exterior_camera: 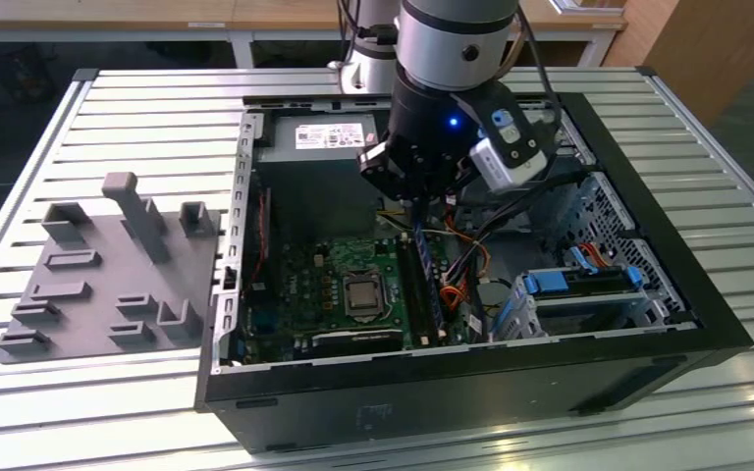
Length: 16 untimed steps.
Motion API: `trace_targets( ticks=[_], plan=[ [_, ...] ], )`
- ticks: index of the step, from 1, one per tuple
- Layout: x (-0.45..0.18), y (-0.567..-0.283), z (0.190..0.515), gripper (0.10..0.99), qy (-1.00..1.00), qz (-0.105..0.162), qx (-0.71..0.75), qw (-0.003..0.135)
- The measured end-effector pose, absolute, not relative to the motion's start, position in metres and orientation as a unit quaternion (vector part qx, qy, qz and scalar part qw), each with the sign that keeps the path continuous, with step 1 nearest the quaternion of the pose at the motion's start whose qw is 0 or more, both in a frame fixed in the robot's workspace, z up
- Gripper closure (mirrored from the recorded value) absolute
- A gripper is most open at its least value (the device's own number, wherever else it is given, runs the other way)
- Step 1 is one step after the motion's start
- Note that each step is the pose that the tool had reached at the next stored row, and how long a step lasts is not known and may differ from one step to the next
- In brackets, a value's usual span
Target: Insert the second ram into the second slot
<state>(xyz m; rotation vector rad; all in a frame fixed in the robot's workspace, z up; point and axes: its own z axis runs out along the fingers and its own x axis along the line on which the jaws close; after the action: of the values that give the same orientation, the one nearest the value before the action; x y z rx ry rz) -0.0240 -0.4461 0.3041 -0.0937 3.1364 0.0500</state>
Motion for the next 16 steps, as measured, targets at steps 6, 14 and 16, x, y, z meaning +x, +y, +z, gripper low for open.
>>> trace_targets(
  ticks=[6, 14, 16],
  plan=[
    [-0.0241, -0.4461, 0.3011, 0.957, 0.999, 0.016, -0.03, 0.001],
    [-0.024, -0.4461, 0.2987, 0.957, 0.999, 0.016, -0.03, 0.001],
    [-0.024, -0.4461, 0.2981, 0.957, 0.999, 0.016, -0.03, 0.001]
  ],
)
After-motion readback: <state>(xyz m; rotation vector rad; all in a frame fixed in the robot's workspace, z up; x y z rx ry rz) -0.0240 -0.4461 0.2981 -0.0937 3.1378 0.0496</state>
